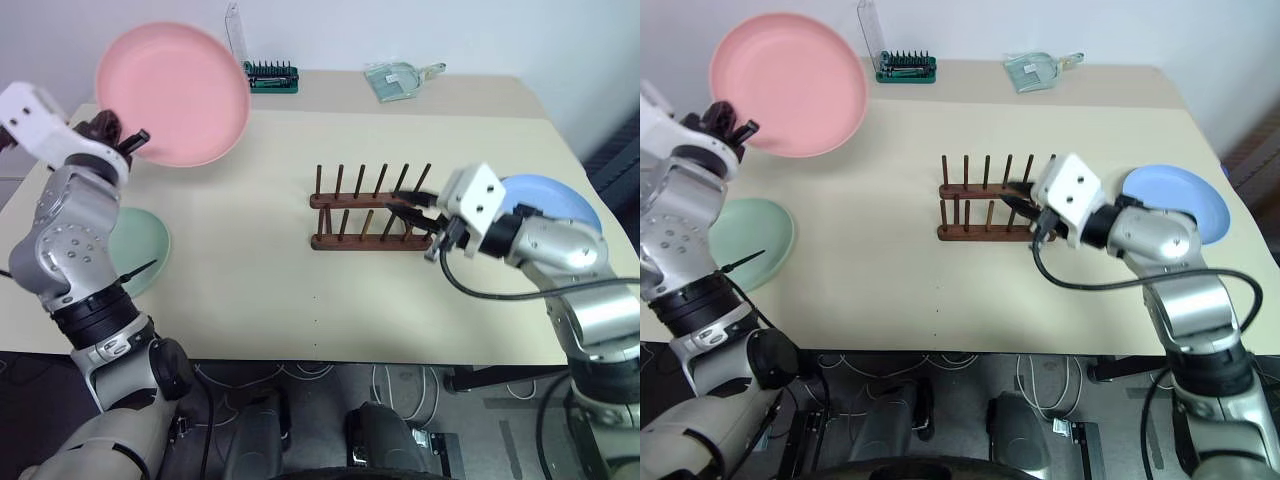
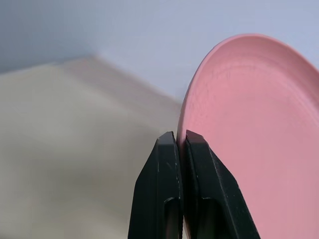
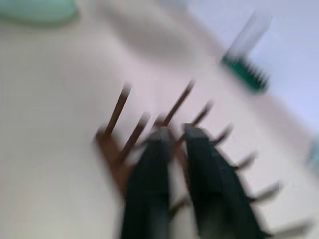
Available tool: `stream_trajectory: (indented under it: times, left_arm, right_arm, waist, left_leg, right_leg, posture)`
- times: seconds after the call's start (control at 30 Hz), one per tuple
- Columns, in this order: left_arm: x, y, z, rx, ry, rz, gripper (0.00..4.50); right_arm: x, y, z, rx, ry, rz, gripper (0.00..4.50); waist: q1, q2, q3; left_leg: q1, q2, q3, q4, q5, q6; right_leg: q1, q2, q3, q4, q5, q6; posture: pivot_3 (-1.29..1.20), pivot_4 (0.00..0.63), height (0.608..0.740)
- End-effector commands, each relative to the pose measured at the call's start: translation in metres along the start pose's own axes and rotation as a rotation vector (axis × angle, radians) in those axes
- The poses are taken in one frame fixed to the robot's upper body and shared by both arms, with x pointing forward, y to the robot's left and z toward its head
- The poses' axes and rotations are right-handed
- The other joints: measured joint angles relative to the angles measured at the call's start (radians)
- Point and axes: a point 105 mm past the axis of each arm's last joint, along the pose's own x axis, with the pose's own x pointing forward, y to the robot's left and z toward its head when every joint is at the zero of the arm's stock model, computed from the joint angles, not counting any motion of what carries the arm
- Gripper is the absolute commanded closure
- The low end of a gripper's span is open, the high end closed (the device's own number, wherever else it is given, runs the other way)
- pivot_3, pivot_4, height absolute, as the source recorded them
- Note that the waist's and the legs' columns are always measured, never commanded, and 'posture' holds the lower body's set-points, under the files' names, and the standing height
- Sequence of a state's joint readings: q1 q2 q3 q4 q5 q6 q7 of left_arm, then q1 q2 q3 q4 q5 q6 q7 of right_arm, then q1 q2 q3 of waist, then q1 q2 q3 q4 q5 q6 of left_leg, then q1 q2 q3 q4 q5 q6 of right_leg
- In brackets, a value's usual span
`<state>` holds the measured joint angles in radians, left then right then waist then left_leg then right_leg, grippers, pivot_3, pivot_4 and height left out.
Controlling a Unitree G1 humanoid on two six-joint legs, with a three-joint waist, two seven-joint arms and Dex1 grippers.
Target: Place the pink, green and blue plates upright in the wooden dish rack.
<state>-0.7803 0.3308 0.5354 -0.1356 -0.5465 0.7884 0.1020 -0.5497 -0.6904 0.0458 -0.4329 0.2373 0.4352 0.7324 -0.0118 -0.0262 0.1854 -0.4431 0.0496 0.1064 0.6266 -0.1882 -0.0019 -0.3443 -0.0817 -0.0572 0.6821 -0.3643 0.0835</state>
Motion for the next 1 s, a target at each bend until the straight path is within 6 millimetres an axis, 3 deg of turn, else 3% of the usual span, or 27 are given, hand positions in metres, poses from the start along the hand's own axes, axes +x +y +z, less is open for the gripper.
stream_trajectory:
  times: [0.03,0.1,0.2,0.37,0.57,0.67,0.87,0.93,1.0]
  left_arm:
    - [0.003,-0.051,0.014,0.019,-0.086,-0.168,4.50]
    - [0.002,-0.076,0.011,0.040,-0.100,-0.256,4.50]
    - [0.000,-0.104,0.003,0.048,-0.098,-0.345,4.50]
    - [-0.005,-0.131,-0.004,0.052,-0.090,-0.427,4.50]
    - [-0.011,-0.145,-0.008,0.042,-0.084,-0.491,4.50]
    - [-0.011,-0.144,-0.008,0.033,-0.083,-0.488,4.50]
    - [-0.011,-0.142,-0.008,0.006,-0.074,-0.485,4.50]
    - [-0.012,-0.142,-0.007,-0.024,-0.078,-0.490,4.50]
    - [-0.012,-0.141,-0.004,-0.076,-0.090,-0.492,3.85]
  right_arm:
    - [0.024,0.000,0.022,-0.183,-0.037,-0.008,1.70]
    - [0.040,0.001,0.026,-0.325,-0.033,-0.012,0.76]
    - [0.063,0.004,0.027,-0.440,-0.038,-0.032,0.76]
    - [0.082,-0.001,0.020,-0.617,-0.005,-0.057,0.76]
    - [0.091,-0.003,0.009,-0.736,0.028,-0.065,0.76]
    - [0.091,-0.004,0.004,-0.762,0.043,-0.067,1.55]
    - [0.090,-0.003,0.000,-0.803,0.053,-0.081,4.46]
    - [0.089,-0.003,0.000,-0.807,0.051,-0.086,4.46]
    - [0.088,-0.003,-0.001,-0.813,0.053,-0.095,4.50]
  waist:
    - [0.001,0.000,0.000]
    - [0.000,0.000,0.000]
    - [-0.001,0.000,0.000]
    - [-0.003,0.000,0.000]
    - [-0.002,0.000,0.000]
    - [-0.002,0.000,0.000]
    - [-0.004,0.000,0.000]
    - [-0.002,0.000,0.000]
    - [-0.002,0.000,0.001]
  left_leg:
    - [0.000,0.000,0.000,0.000,0.000,0.000]
    - [-0.001,0.000,0.000,0.000,0.000,0.000]
    - [-0.001,0.000,0.001,0.000,0.000,0.000]
    - [-0.002,0.000,0.002,0.000,0.001,0.000]
    - [-0.002,0.000,0.002,0.000,0.001,0.000]
    - [-0.002,0.000,0.002,0.000,0.001,0.000]
    - [-0.002,0.000,0.002,0.000,0.001,0.000]
    - [-0.002,0.000,0.002,0.000,0.001,0.000]
    - [-0.001,0.000,0.002,0.000,0.001,0.000]
  right_leg:
    - [-0.001,0.000,0.000,0.000,0.000,0.000]
    - [-0.001,0.000,0.000,0.000,0.000,0.000]
    - [-0.001,0.000,0.000,0.000,0.000,0.000]
    - [-0.002,0.000,0.000,0.001,0.000,0.000]
    - [-0.002,0.000,0.000,0.000,0.000,0.000]
    - [-0.002,0.000,0.000,0.001,0.000,0.000]
    - [-0.002,0.000,0.000,0.001,0.000,0.000]
    - [-0.002,0.000,0.000,0.000,0.000,0.000]
    - [-0.002,0.000,0.000,0.000,0.000,0.000]
  posture:
    - [0.00,0.150,0.732]
    - [0.00,0.150,0.732]
    - [0.00,0.150,0.732]
    - [0.00,0.150,0.732]
    - [0.00,0.150,0.732]
    - [0.00,0.150,0.732]
    - [0.00,0.150,0.732]
    - [0.00,0.150,0.732]
    - [0.00,0.150,0.732]
